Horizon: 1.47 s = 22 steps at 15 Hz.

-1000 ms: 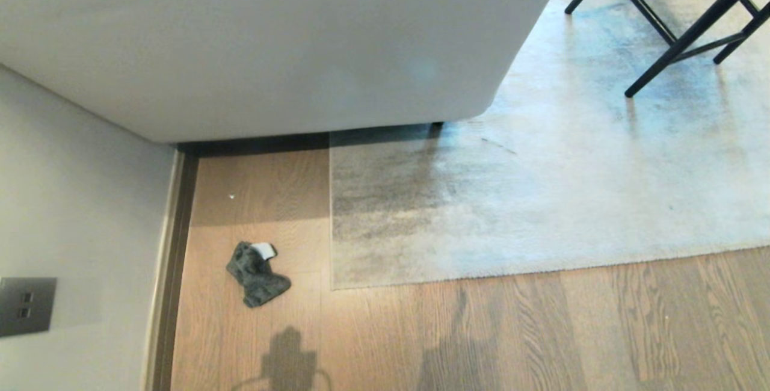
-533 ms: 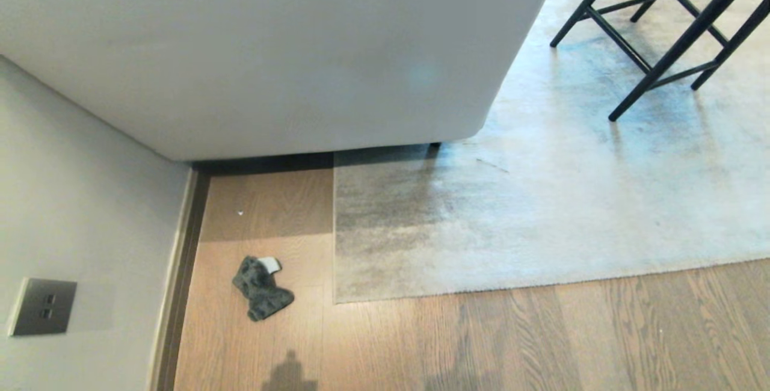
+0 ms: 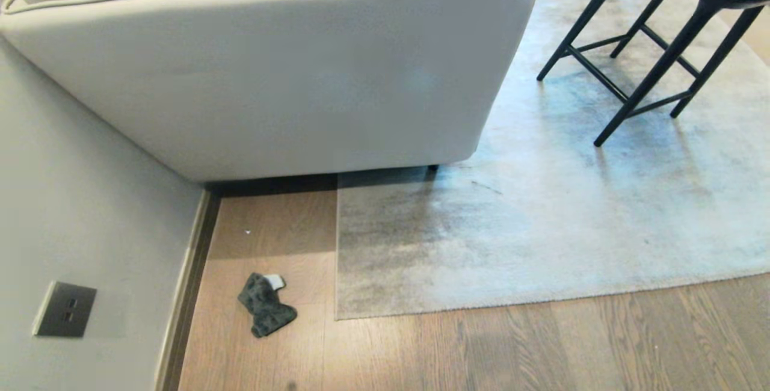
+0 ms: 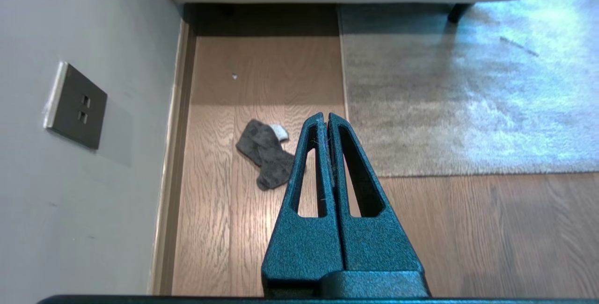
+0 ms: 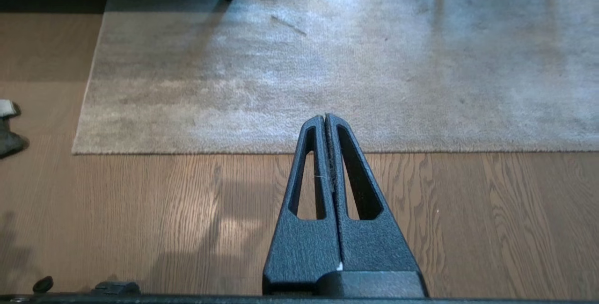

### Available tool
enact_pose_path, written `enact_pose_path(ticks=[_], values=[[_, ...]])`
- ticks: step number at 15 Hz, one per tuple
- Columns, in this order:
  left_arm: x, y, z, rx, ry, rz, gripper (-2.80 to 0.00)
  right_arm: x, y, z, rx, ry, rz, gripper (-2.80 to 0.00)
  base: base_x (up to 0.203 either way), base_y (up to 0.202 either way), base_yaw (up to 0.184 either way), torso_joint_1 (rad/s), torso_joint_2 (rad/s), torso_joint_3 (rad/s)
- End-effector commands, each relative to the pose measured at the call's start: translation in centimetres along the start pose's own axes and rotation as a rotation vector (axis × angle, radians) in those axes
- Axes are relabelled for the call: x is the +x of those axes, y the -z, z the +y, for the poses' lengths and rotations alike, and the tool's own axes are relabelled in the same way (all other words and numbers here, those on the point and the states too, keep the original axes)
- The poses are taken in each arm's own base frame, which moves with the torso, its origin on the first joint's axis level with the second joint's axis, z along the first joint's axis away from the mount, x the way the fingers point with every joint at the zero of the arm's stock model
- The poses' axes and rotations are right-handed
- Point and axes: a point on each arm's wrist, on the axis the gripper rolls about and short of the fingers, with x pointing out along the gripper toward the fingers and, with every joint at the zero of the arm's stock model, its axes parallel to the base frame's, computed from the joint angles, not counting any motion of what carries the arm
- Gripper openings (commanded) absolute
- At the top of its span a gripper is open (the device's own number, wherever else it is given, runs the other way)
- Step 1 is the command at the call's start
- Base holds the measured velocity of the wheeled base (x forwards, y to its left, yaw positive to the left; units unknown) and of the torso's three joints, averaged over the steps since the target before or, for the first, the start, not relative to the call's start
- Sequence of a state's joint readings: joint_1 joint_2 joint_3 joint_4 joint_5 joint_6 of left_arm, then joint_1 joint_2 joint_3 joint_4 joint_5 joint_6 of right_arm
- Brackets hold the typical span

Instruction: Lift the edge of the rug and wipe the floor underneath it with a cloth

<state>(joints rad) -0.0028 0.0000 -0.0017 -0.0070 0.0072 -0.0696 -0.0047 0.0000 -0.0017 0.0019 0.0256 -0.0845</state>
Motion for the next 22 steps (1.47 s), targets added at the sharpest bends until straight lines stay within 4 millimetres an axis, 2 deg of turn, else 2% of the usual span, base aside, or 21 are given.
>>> enact_pose_path(ticks=[1,22], values=[[0.0,0.0,0.0,-0.001,0.0,0.0,-2.8,0.01,0.0,0.0,-0.001,-0.001,0.001,-2.8,0.0,0.0,0.0,0.006,0.01,0.207],[0.0,0.0,0.0,0.001,0.0,0.0,-2.8,0.01,0.0,0.0,0.0,-0.002,0.001,-2.8,0.0,0.0,0.0,0.003,0.0,0.204]])
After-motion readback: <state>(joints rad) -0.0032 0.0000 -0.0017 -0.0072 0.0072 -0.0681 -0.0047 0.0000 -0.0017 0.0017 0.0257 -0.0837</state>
